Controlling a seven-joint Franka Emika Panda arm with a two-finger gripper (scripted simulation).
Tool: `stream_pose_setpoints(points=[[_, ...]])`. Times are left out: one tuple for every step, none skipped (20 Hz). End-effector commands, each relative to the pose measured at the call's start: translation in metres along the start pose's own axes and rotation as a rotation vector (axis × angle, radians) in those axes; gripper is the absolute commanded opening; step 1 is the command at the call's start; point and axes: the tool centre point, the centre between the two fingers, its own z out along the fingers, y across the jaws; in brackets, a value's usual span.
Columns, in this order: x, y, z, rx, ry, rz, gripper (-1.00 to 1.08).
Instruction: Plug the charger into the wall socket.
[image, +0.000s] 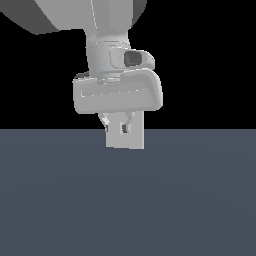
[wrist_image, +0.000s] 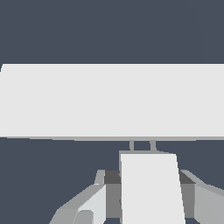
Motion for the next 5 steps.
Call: stream_pose_setpoints(points=[[0.0059,-0.0002,0.0013,0.000,0.000,0.000,-1.00],[0.0071,-0.0003,0.0017,0.000,0.000,0.000,-1.00],[0.0080,-0.0003,0.0019,0.000,0.000,0.000,-1.00],[0.0084,-0.0004,0.0019,-0.001,0.001,0.000,-1.00],[0.0084,-0.0005,0.0020,-0.001,0.001,0.000,-1.00]])
